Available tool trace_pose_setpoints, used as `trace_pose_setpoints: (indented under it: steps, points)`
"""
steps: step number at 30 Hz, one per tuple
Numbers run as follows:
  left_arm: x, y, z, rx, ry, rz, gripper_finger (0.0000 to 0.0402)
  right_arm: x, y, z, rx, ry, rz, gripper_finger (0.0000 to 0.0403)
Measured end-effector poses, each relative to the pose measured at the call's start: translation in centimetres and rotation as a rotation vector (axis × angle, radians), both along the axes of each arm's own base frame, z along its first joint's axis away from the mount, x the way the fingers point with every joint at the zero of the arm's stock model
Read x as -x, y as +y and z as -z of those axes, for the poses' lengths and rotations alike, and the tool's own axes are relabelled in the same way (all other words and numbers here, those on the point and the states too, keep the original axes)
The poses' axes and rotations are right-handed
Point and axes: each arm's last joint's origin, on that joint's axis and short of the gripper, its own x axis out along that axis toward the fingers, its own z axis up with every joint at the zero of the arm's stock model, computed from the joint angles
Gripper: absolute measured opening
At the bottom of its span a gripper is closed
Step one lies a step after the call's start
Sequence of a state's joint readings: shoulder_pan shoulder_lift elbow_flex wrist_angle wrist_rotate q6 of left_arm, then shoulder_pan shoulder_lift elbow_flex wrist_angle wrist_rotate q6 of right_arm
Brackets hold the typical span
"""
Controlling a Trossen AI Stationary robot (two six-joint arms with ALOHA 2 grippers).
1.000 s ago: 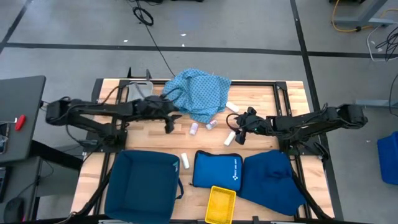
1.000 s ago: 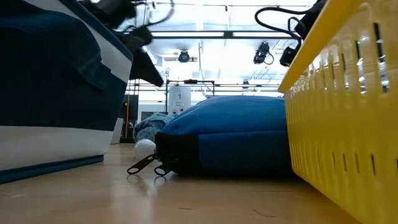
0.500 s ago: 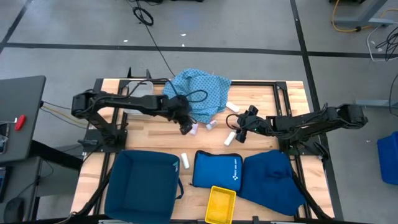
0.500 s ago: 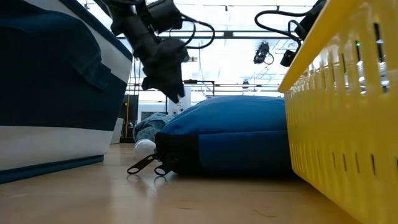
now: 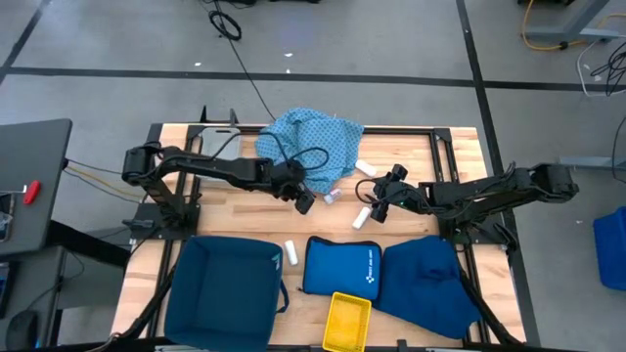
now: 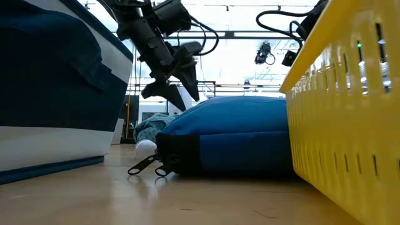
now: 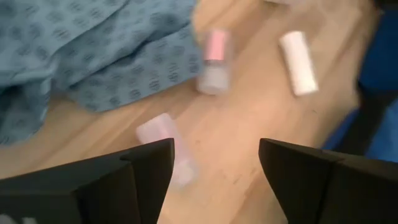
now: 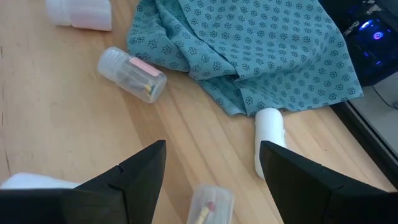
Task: Pick & place medical supplies in basket/bin
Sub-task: Put the white pill bottle into the gray bin
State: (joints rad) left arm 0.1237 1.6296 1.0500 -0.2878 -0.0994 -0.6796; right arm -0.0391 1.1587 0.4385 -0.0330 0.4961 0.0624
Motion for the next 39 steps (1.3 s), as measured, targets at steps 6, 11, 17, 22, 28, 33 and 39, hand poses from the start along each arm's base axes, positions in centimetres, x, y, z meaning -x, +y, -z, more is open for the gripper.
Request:
trace_pose_setpoints:
  steps: [6, 11, 17, 22, 28, 33, 39]
  points:
    - [-0.6, 0.0, 2.0, 0.050, 0.051, -0.046, 0.0241, 0.0, 0.0, 0.0, 0.000, 0.000, 0.000, 0.0270]
    - [-0.9, 0.0, 3.5, 0.062, 0.097, -0.041, 0.0241, 0.0, 0.0, 0.0, 0.000, 0.000, 0.000, 0.0270]
    - [-0.9, 0.2, 3.5, 0.018, 0.103, -0.065, 0.0241, 0.0, 0.0, 0.0, 0.000, -0.007, -0.001, 0.0270]
    - [-1.0, 0.2, 4.3, 0.019, 0.132, -0.066, 0.0241, 0.0, 0.0, 0.0, 0.000, -0.007, -0.001, 0.0270]
    - [-1.6, 0.1, 6.3, 0.051, 0.168, -0.047, 0.0241, -0.1, 0.0, -0.1, 0.001, -0.015, -0.001, 0.0270]
    - [-1.7, 0.2, 6.7, 0.036, 0.177, -0.024, 0.0240, -0.1, 0.0, -0.1, 0.001, -0.017, -0.001, 0.0270]
    - [-1.7, 0.3, 6.8, 0.006, 0.191, -0.018, 0.0219, -0.1, 0.0, -0.1, 0.003, -0.018, 0.001, 0.0270]
